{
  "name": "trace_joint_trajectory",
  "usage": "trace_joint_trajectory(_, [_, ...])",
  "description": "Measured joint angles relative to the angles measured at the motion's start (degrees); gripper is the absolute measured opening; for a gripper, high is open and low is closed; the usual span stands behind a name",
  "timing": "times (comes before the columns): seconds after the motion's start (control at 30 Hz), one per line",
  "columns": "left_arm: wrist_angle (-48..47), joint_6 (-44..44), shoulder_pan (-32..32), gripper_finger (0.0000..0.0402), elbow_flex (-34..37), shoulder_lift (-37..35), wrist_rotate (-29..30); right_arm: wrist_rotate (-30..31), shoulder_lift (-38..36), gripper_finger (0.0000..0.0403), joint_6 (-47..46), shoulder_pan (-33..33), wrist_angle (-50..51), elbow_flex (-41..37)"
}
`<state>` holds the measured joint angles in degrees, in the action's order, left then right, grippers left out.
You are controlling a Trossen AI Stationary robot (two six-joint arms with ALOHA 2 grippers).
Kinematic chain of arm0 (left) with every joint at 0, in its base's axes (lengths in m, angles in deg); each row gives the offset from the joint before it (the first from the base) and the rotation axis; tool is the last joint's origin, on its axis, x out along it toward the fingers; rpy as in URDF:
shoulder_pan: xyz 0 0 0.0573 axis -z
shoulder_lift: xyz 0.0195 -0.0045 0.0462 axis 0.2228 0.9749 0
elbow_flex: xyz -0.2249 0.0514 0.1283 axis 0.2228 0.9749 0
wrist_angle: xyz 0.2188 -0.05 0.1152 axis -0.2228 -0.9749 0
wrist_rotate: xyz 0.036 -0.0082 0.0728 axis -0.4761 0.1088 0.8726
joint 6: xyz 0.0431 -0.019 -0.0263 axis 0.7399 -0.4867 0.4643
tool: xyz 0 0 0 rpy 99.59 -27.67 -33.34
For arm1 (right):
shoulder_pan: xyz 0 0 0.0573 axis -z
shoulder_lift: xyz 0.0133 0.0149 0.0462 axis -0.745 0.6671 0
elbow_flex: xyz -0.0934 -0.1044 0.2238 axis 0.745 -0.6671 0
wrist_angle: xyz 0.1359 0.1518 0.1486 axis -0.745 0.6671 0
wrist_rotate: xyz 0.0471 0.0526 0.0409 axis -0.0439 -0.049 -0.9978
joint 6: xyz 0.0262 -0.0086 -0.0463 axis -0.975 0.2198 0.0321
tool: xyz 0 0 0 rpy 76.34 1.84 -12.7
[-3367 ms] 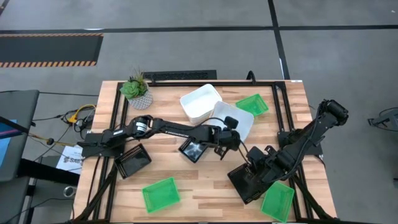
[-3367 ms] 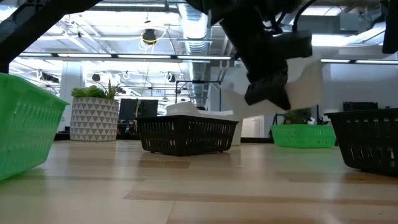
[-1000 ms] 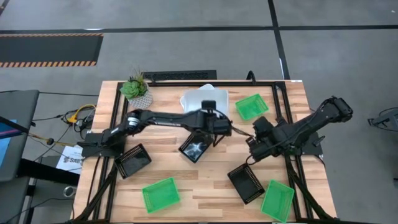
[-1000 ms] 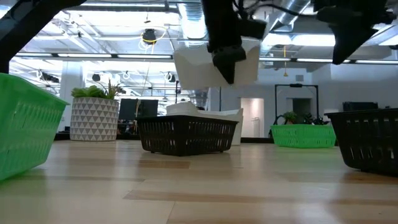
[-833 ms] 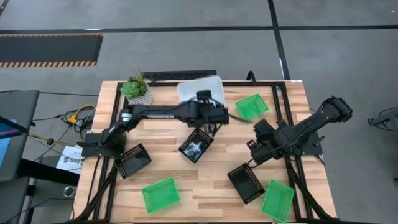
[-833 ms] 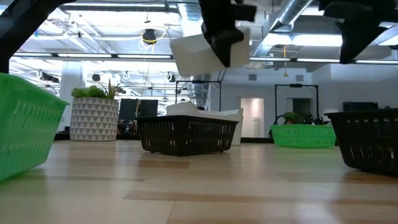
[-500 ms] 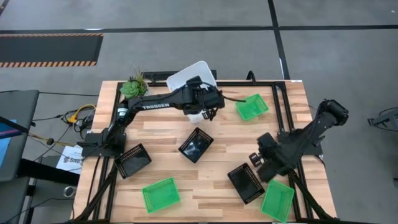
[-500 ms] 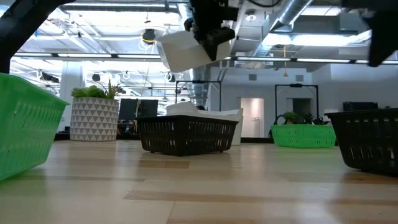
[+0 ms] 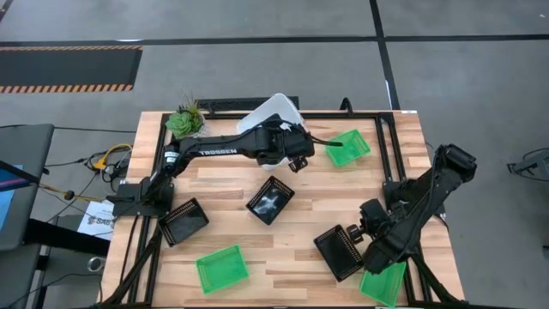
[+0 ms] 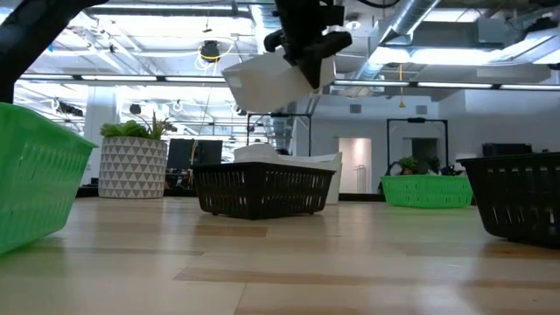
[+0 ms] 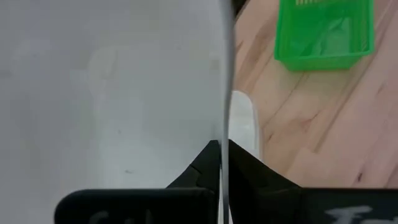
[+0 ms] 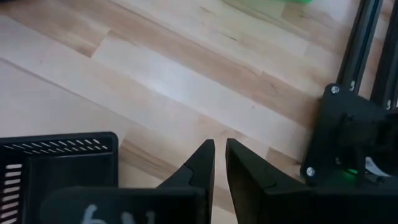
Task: Stack baskets by color
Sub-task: Stack the bottom white bin on top of the top white bin
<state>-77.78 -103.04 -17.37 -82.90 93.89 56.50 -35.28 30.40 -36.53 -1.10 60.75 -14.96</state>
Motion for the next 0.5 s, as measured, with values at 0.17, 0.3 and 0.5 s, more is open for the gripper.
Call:
trace_joint_trajectory(0.17, [1.5, 0.2, 0.4, 0.0, 1.0, 2.3, -1.3, -0.1, 0.0, 0.0063, 0.0, -0.1, -1.7, 0.0])
trace_joint_trajectory(0.3, [1.6, 1.1, 0.4, 0.0, 1.1, 4.2, -2.6, -0.1, -0.1, 0.0063, 0.0, -0.1, -1.9, 0.0])
trace_joint_trajectory(0.5, [1.1, 1.6, 0.3, 0.0, 1.1, 5.4, -2.4, -0.1, -0.1, 0.0063, 0.5, -0.1, -2.1, 0.0])
